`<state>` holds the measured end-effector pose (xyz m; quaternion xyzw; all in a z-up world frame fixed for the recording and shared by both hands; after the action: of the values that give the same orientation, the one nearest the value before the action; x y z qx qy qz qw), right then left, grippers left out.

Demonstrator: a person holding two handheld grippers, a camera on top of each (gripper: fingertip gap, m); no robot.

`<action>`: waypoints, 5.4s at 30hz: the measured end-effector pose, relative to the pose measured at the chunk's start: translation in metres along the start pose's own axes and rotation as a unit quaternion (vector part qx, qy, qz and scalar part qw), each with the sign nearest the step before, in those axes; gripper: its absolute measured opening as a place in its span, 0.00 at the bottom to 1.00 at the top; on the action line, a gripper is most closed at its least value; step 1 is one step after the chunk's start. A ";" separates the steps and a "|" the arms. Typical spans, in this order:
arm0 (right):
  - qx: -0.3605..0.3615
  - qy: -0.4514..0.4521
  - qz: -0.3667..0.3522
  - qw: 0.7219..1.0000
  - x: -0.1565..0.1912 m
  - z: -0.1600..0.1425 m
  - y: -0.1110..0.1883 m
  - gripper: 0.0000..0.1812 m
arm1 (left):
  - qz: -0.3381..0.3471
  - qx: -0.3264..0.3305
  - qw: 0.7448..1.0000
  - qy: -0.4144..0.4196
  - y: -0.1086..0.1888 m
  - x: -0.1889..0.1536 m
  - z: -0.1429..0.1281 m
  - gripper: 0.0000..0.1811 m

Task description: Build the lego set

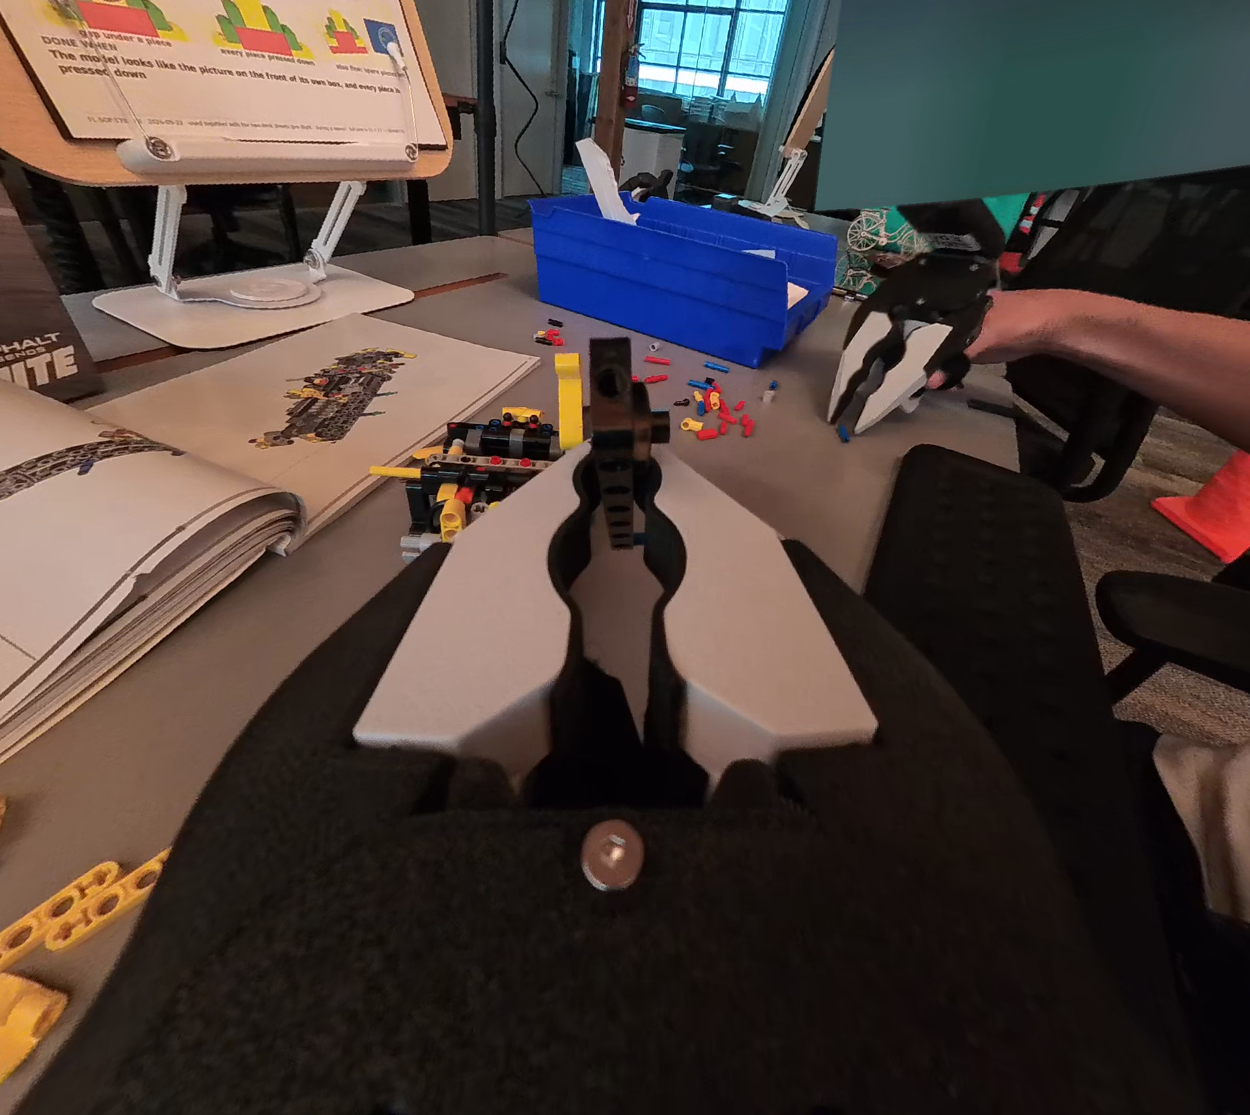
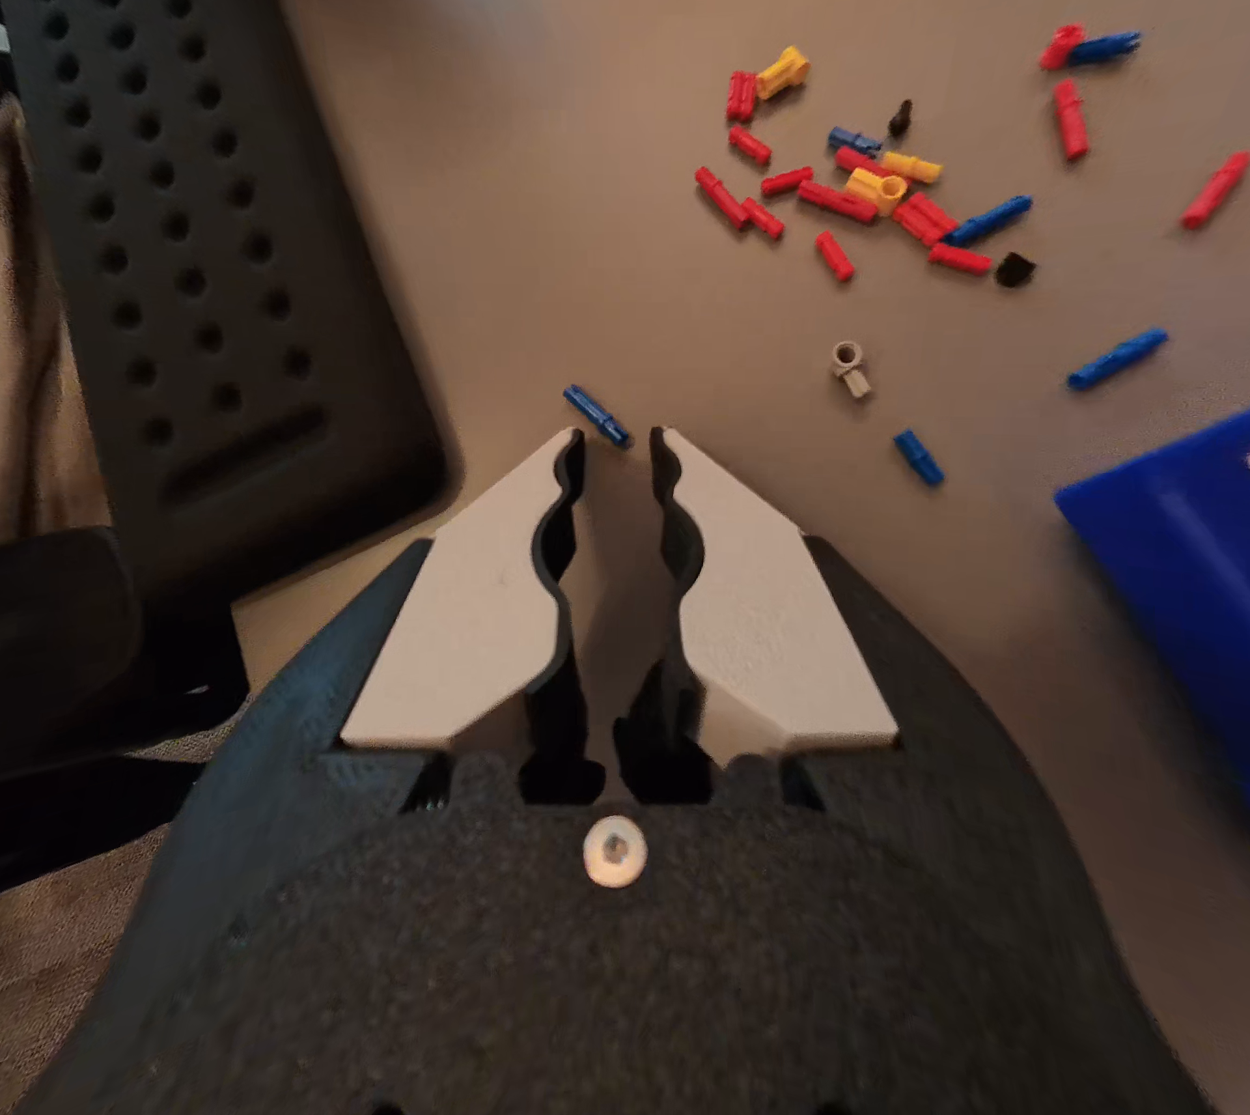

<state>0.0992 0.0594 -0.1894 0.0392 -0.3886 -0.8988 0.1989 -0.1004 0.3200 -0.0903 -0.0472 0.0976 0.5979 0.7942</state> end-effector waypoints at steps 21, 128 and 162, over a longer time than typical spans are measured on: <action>0.498 -0.006 -0.093 0.862 -0.008 -0.014 0.050 0.02 | -0.008 -0.001 1.000 -0.002 0.000 -0.004 0.000 0.05; -0.233 0.206 -0.333 0.890 0.100 0.295 -0.156 0.02 | -0.061 -0.093 0.958 0.266 0.015 0.030 0.015 0.05; -0.235 0.116 -0.322 0.910 0.090 0.295 -0.159 0.02 | -0.014 -0.077 0.961 0.264 0.002 0.031 0.007 0.05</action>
<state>-0.1013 0.3242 -0.0906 0.2185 -0.1066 -0.9685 -0.0543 -0.0936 0.3515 -0.0901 -0.2659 0.2566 0.5587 0.7425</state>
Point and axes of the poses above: each gripper's, where its closed fingertips meet, y back along the fingers, z out of its top, x = y × z across the jaws, the point moved 2 cm from there along y, back along the fingers, and after that the axes turned 5 degrees about y, right-handed, at the moved point
